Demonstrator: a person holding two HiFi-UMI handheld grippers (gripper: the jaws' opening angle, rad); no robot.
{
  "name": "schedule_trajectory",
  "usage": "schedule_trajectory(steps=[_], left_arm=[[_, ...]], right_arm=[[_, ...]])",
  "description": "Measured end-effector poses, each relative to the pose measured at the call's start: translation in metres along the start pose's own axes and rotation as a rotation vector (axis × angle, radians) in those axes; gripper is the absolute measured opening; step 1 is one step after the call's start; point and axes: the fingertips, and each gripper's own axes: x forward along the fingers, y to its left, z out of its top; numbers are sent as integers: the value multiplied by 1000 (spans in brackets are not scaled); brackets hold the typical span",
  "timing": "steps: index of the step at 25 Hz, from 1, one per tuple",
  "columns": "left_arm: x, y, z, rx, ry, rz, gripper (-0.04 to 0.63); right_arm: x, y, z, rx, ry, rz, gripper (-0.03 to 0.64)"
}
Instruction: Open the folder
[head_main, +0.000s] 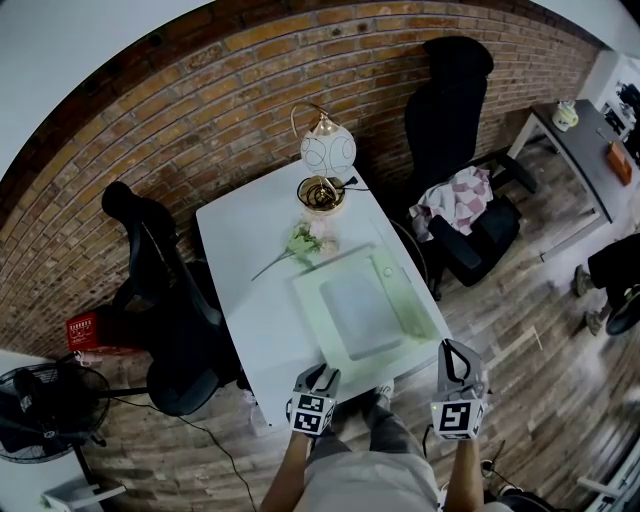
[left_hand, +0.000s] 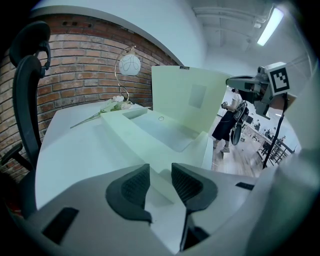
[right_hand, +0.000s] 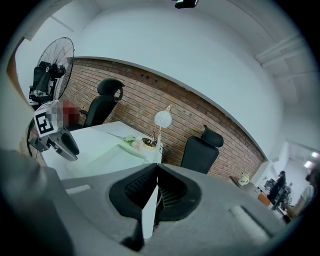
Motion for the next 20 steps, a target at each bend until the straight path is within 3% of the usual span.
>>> schedule_trajectory(steps=[20], left_arm=[[1,-1,2,-1,-9,-1,137]], right_arm=[[1,-4,-1,4,-11,-11,9]])
